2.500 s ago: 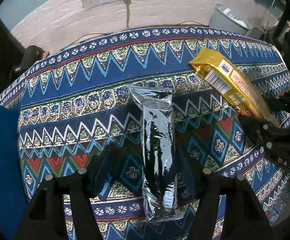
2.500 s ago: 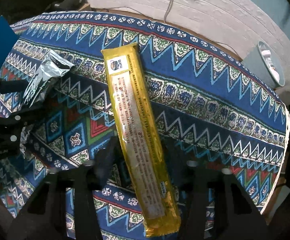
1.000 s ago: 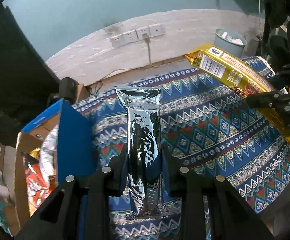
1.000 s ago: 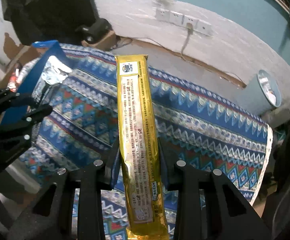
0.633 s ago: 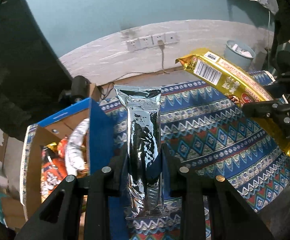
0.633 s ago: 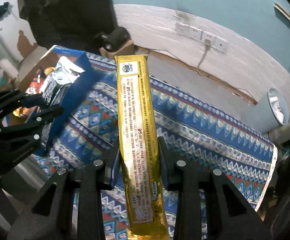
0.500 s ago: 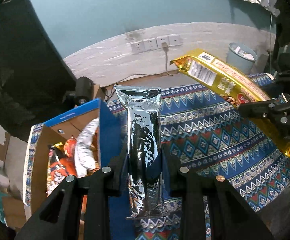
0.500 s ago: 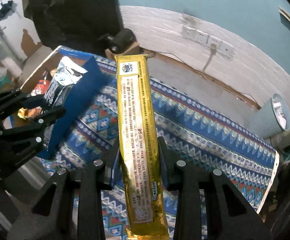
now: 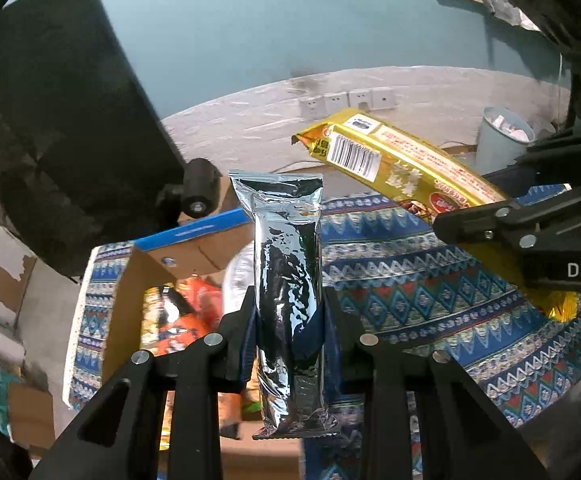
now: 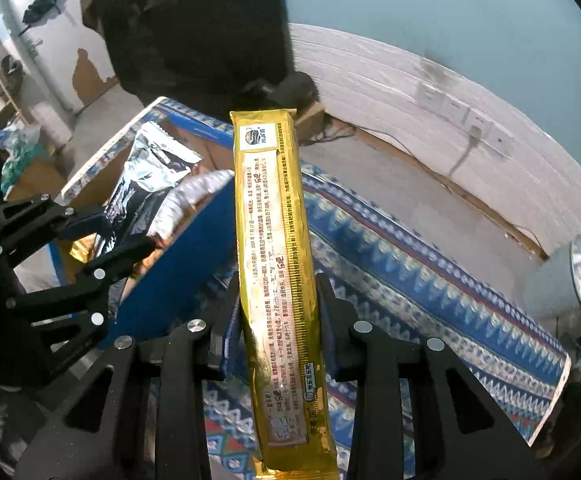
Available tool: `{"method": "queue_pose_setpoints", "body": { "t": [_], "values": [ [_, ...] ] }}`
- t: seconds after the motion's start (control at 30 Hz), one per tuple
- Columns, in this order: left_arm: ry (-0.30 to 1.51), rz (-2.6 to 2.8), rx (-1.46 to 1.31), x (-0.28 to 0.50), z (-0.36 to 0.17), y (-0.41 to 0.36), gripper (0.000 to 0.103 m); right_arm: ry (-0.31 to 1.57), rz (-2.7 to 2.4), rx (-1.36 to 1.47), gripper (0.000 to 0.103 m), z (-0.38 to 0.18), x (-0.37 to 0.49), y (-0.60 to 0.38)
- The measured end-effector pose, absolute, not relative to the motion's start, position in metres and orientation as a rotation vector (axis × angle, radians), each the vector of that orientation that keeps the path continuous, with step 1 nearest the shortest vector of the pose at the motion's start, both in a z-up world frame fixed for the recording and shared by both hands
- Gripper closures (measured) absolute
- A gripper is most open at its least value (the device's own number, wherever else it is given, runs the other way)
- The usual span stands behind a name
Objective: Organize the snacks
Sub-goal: 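Lift both bars and carry them over the cardboard box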
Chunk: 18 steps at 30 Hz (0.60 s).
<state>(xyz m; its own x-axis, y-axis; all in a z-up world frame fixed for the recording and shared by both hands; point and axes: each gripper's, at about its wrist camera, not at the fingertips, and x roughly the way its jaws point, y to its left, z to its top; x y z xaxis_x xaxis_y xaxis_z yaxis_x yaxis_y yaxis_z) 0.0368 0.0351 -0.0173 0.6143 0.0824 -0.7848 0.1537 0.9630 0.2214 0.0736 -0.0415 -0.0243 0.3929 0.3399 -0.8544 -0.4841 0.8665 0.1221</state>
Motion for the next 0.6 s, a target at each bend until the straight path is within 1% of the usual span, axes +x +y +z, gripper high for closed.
{"method": "queue_pose_setpoints", "body": {
  "t": [0.3,0.6],
  "values": [
    [0.907,0.040,0.236,0.036,-0.015,0.083,0.073,1.042,0.586,-0.182,0.071,-0.021,0.085,0.008],
    [0.934,0.120,0.179,0.034,-0.023,0.135,0.073,1.057,0.634,-0.198,0.071,-0.028,0.099,0.060]
  ]
}}
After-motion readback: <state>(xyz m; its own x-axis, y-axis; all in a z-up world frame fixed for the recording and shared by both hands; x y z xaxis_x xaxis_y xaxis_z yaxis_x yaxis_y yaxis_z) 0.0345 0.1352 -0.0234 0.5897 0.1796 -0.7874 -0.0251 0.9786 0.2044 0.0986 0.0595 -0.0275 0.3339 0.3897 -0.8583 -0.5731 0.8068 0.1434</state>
